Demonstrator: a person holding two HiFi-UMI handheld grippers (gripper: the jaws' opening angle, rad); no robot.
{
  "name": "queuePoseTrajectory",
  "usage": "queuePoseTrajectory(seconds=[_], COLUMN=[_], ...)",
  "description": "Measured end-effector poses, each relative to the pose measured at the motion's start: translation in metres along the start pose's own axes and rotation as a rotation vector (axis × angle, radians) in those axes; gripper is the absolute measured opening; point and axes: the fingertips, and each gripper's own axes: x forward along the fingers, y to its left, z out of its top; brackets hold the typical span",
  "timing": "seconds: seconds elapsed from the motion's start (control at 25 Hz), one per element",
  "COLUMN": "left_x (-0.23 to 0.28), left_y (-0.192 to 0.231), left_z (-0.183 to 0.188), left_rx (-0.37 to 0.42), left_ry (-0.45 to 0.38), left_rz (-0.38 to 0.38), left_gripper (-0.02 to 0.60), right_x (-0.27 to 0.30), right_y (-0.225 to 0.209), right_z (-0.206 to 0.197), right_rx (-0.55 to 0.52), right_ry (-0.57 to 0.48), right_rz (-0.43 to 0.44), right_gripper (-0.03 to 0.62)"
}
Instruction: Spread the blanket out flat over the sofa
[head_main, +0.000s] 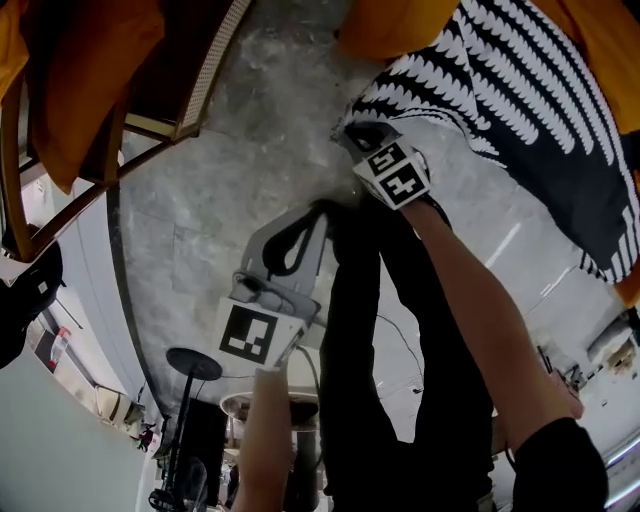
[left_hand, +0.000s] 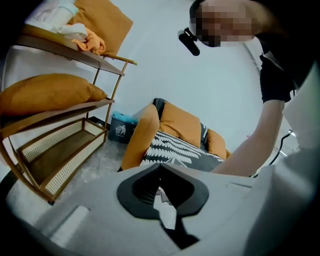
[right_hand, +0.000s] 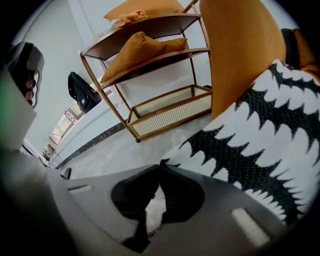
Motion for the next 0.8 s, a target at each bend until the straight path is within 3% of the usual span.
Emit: queuePoseTrajectory(seconds=[0.2, 0.32, 0.56, 0.8], left_x=[0.019, 0.029, 0.037, 0.034], left_y=[0.012, 0.021, 0.050, 0.054], left_z=[-0.002, -0.008, -0.032, -0.045], left_rx=[0.013, 0.031, 0.040, 0.046], left_ry=[-0.001, -0.008, -0.005, 0.012], left_rz=[-0.007, -0.011, 0.032, 0.023], left_gripper=[0.011, 0.011, 0.011, 0.011], right_x=[0.028, 0.043, 0.079, 0.100], right_y=[-0.010, -0.024, -0.054, -0.054], right_z=[-0.010, -0.007, -0.025, -0.055], right_rx=[-0.117, -0.129, -0.220, -0.378], right_ry=[0.053, 0.047, 0.090, 0.191], right_rz=[-0.038, -0.066, -0.133, -0.187], right_gripper=[0.011, 0.011, 0.009, 0.008])
